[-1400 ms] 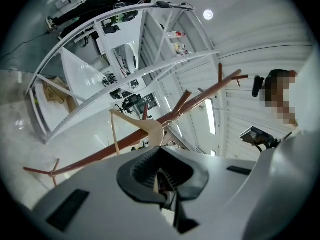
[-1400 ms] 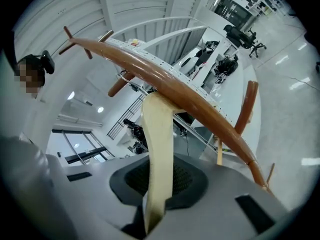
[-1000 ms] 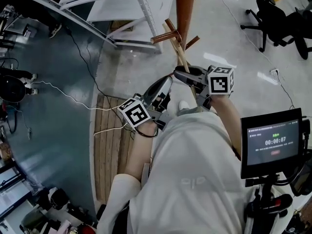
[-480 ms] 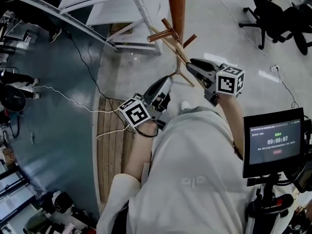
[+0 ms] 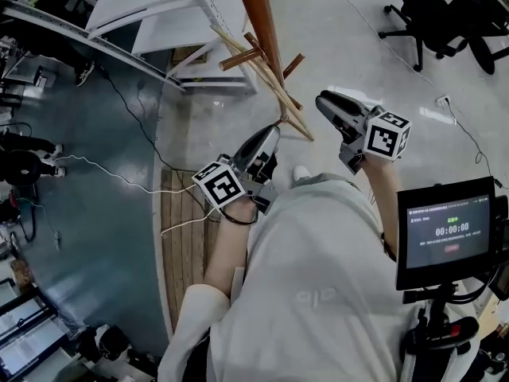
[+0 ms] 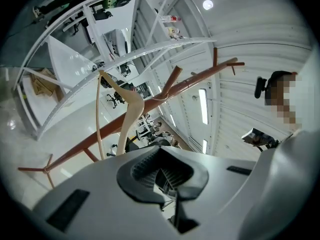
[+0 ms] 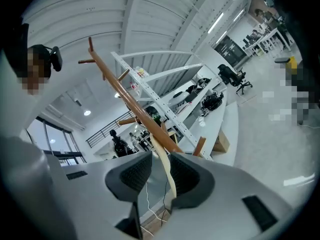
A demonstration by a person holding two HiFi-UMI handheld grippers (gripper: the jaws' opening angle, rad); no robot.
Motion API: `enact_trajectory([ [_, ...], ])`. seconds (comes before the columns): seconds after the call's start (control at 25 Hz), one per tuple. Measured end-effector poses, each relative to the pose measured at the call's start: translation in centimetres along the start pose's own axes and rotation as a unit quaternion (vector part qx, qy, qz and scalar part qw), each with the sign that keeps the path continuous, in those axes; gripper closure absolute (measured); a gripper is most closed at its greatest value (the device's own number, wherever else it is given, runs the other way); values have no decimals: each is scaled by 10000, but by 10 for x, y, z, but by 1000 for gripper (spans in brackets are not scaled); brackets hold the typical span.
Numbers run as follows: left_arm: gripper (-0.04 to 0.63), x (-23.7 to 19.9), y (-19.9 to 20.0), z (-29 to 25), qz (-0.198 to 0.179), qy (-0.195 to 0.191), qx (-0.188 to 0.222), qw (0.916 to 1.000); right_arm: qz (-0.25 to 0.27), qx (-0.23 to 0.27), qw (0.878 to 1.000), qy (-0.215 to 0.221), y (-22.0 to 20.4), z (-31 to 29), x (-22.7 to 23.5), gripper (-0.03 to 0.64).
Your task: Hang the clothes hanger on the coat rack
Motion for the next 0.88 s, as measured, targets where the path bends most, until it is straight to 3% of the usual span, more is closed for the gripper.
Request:
enact_trajectory([
  [0.16,589,4,-2,2,-16,-76,-39,10000,-19,116,9999,74,-1,4,-10,521],
  [0.48,589,14,-6,19,-72,-62,193,9998,130,93,9972,729,-1,-5,-50,522],
  [0.64,589,19,-7,42,-107,78,450,9989,421,-167,9933,1064,-7,-22,-79,522],
  [0.88,589,16,3,116,-104,490,1156,9920,361,-635,9811,1791,-40,-77,-133,522],
])
Point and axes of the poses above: the fingertips, and each gripper's own axes: z backward along the fingers, x to its right, y out of its top, the point moved 5 cm from there along z, backward along the fingers, and after that the axes turned 2 degrees about y, right-handed, at the moved point
